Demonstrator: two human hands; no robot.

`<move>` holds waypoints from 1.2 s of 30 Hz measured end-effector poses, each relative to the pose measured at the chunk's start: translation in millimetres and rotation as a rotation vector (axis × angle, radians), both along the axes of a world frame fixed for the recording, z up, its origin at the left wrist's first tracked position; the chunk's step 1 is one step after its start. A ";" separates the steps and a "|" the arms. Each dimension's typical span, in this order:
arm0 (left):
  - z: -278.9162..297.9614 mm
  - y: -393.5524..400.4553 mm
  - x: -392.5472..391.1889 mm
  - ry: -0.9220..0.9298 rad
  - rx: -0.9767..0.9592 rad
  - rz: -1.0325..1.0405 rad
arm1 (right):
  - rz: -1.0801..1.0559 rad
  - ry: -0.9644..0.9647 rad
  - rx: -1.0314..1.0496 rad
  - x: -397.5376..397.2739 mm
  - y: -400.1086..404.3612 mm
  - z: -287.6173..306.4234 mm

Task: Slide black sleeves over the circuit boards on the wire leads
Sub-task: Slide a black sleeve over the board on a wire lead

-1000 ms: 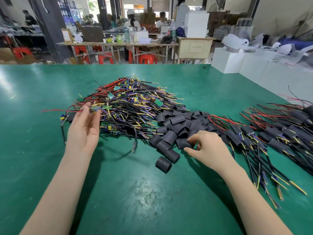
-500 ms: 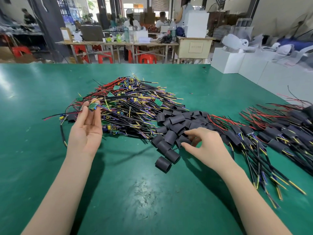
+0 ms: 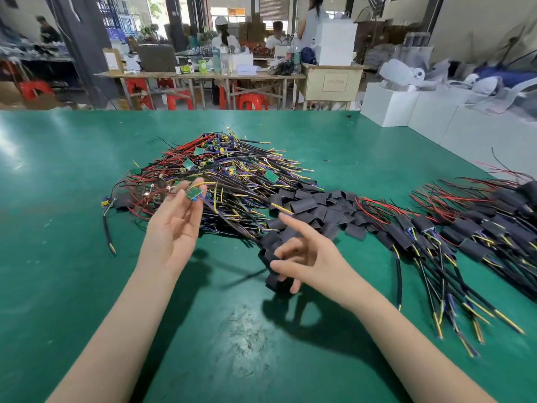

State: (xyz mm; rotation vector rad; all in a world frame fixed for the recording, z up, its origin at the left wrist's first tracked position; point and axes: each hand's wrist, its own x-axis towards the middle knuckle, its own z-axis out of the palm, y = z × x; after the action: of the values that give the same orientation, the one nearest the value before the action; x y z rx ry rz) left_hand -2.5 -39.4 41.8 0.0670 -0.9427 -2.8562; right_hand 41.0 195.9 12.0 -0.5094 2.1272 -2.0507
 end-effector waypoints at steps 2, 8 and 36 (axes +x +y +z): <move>-6.2 -10.2 -6.1 -0.032 -0.185 0.093 | -0.012 0.015 -0.017 -0.6 2.9 2.6; -30.4 -40.8 -16.0 -0.370 -1.373 0.422 | -0.060 0.048 0.042 -2.5 10.6 4.9; -29.4 -43.1 -5.6 0.221 -2.132 0.252 | -0.156 0.139 0.132 -4.8 21.9 8.4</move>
State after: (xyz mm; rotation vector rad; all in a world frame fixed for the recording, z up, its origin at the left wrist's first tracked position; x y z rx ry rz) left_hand -8.1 -82.4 12.4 -0.2852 -2.7303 -0.4817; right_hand 36.2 217.7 20.4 -0.4958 2.4347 -1.9868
